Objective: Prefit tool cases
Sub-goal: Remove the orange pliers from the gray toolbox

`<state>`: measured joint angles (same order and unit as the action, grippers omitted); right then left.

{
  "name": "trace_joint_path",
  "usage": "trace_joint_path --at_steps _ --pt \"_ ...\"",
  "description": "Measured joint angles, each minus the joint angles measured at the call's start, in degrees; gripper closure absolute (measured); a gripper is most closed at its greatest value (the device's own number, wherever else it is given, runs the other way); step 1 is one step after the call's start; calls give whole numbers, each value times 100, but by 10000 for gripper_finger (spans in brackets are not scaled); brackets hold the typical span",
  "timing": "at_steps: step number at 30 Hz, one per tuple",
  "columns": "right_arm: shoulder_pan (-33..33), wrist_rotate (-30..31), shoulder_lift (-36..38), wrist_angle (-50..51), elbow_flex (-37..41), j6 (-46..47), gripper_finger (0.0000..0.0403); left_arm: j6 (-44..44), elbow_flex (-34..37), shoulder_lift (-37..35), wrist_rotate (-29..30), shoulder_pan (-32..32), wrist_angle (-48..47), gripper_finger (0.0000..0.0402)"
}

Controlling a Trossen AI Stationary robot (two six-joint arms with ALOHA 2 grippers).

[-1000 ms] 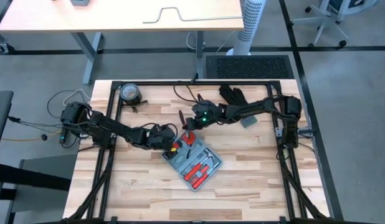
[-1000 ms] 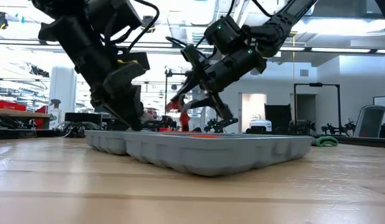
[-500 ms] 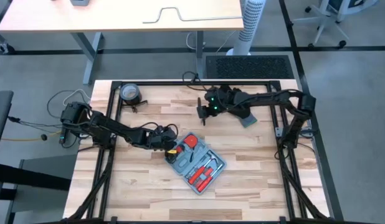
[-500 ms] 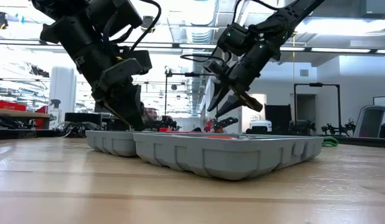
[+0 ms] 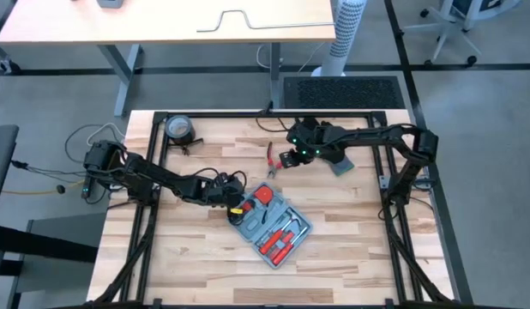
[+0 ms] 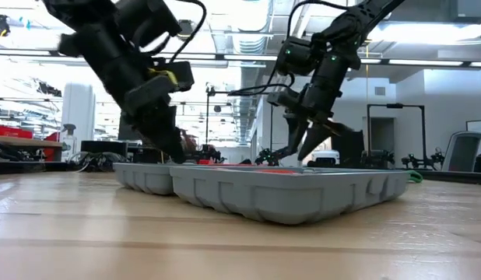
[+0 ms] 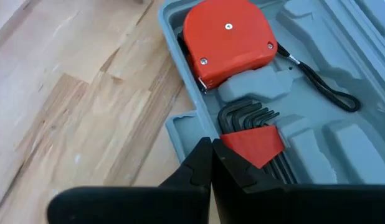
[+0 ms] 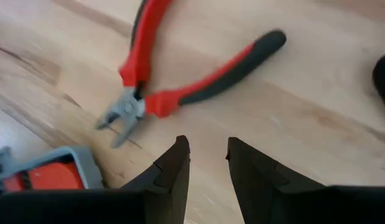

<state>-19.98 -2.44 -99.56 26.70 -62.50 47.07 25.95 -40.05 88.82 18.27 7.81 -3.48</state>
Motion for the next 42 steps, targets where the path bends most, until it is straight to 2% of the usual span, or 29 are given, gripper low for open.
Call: trace_joint_path --at_steps 2,5,7,11,15,19,25,30,33,38,42 --pt "14 1 -22 73 1 67 286 -241 1 7 -103 -211 149 401" --pt "8 81 -12 -3 -4 135 303 -627 7 29 -812 -731 655 402" --pt "-57 94 -13 44 -2 135 327 -732 7 37 -1240 -1116 964 401" --pt "-190 -23 -14 48 -2 24 389 -657 1 37 -1565 -1871 1270 401" --pt "-270 -35 -21 27 13 -90 393 -724 -267 187 -1824 -2485 1386 402" --pt "-397 -178 -112 -99 205 -110 398 -904 -838 869 -2102 -2887 1278 401" --pt "-527 -294 -104 -368 483 -57 399 -1267 -1958 1997 -2378 -3145 454 401" --pt "-732 -512 -108 -835 727 -57 401 -1315 -2647 2485 -2788 -3200 283 401" --pt "-915 -732 -108 -1319 823 14 401 -1315 -2810 2646 -3048 -3172 281 402" --pt "-1196 -1425 -359 -1773 839 85 402 -1415 -2870 2660 -3082 -3169 141 402" --pt "-1088 -1102 -259 -1685 843 -30 402 -1473 -2864 2532 -3129 -3184 -174 401"
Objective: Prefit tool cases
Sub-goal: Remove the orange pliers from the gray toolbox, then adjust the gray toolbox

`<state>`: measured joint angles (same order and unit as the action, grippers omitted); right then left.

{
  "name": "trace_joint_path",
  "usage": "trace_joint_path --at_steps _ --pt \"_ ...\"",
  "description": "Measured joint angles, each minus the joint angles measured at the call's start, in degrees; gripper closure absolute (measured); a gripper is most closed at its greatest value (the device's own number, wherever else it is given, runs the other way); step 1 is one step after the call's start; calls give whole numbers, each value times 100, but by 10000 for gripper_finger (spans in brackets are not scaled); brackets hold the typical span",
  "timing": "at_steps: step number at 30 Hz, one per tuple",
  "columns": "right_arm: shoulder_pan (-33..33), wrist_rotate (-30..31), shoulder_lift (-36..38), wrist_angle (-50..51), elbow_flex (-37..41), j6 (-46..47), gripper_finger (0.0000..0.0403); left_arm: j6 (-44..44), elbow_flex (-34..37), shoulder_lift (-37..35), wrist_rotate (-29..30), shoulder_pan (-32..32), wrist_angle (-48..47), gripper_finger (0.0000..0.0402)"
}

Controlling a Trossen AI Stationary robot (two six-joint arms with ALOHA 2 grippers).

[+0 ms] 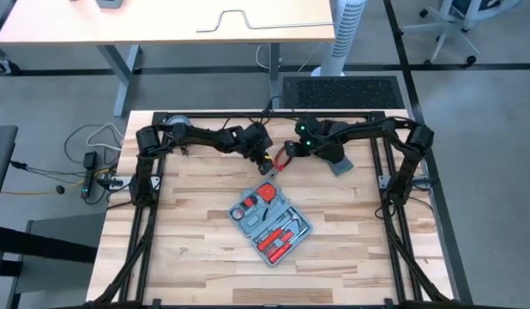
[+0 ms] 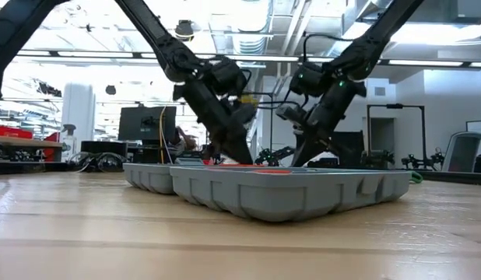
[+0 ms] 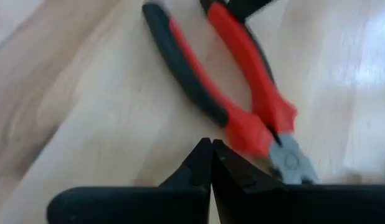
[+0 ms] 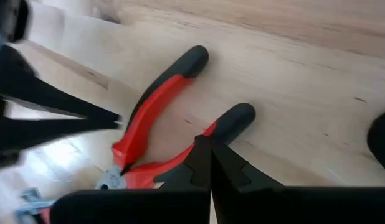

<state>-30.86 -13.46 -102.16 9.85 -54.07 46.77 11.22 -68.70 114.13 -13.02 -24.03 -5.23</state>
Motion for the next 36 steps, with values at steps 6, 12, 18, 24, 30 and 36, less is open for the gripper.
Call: trace_joint_path --at_steps 6,12,18,24,30,36 --pt "210 465 702 529 10 -393 402 -447 -2 -744 349 62 -482 401" --pt "935 491 1060 1082 14 -480 402 -272 868 -1863 509 280 -439 401" --pt "1954 786 1027 1027 48 69 402 959 2641 -3327 910 1086 203 401" --pt "2636 877 825 865 489 991 402 2390 3799 -4232 1773 2285 329 401" --pt "3146 886 805 48 979 1875 402 3576 4165 -4486 2115 3439 328 402" --pt "3745 1217 805 -121 1061 2283 402 4861 4198 -4136 2541 4716 249 402"
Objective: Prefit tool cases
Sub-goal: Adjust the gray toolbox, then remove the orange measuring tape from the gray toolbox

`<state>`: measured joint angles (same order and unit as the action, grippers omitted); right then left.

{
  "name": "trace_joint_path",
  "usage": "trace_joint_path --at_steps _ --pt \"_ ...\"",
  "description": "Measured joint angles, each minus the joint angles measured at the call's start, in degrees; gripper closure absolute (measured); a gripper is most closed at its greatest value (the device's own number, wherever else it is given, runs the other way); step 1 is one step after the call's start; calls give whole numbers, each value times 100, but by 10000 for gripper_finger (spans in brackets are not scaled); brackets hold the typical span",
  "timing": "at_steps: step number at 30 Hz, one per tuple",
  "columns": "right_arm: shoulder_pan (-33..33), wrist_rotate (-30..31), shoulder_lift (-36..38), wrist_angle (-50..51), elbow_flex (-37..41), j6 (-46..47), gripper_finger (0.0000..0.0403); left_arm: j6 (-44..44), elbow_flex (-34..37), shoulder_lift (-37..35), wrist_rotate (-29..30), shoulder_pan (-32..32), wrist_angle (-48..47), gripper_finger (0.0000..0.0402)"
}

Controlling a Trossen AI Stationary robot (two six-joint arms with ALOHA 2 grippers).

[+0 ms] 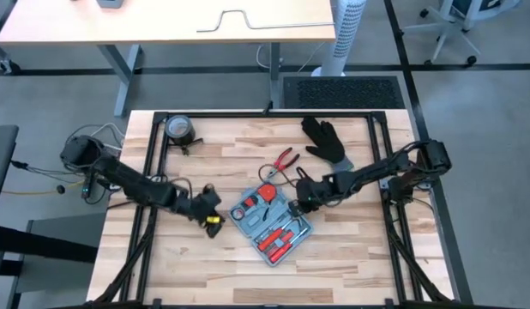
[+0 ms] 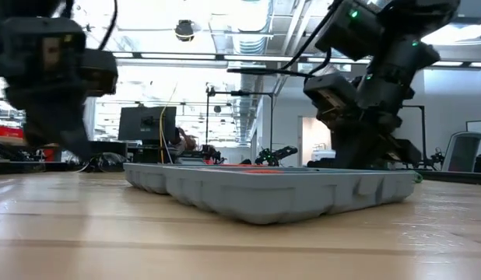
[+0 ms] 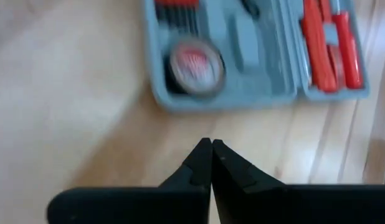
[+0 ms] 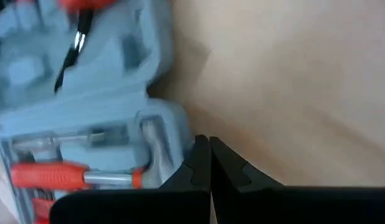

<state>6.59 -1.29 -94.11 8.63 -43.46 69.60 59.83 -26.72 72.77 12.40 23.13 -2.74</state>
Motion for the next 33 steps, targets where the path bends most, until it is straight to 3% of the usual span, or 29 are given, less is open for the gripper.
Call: trace_joint_path --at_steps 6,11,17,20,25,33 --pt "519 220 0 -165 0 116 402 1005 0 850 366 590 288 402" --pt "1019 444 2 -231 -2 493 402 1118 -128 1835 332 419 1425 402" --pt "1678 832 2 -278 -4 941 402 615 -603 2276 223 -64 1618 402" --pt "1928 998 2 -114 -7 1171 402 281 -852 2293 72 -276 1440 402" --pt "2357 1966 75 569 -2 2366 399 10 -1177 2182 -54 -363 676 402" --pt "2757 2752 184 -308 -80 2853 332 -856 -1408 1107 254 -273 -898 401"
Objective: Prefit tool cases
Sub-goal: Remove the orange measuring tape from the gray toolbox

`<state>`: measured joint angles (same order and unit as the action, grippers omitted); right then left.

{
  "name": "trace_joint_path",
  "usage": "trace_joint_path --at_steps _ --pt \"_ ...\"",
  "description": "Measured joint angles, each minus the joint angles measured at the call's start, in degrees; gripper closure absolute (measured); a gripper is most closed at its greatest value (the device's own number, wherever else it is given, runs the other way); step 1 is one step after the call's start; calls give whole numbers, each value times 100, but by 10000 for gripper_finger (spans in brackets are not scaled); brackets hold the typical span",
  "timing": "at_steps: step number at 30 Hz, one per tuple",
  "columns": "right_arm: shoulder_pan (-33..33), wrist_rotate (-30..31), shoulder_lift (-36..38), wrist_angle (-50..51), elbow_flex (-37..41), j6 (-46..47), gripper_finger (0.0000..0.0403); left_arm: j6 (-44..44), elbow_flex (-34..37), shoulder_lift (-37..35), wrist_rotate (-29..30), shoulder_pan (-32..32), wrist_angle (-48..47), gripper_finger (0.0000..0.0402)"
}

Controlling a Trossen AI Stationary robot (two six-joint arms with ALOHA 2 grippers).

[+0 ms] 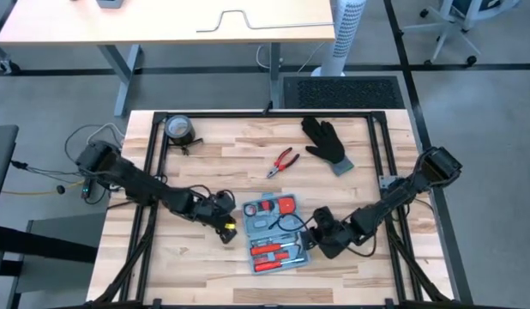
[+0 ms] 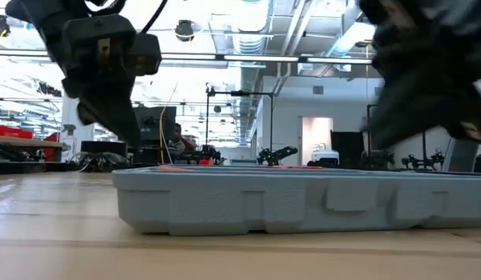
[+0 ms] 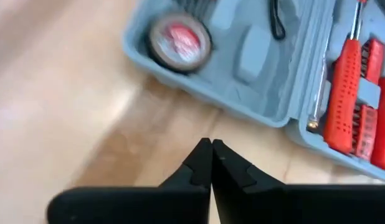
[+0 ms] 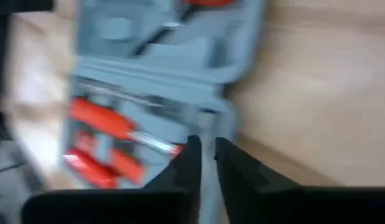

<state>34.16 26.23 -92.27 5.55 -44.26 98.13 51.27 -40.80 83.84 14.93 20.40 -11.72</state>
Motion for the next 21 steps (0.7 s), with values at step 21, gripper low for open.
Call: trace_joint_path --at_steps 21 --pt "-1573 -990 -1571 2865 -3374 -730 248 -3451 569 -746 -966 -1077 -481 402"
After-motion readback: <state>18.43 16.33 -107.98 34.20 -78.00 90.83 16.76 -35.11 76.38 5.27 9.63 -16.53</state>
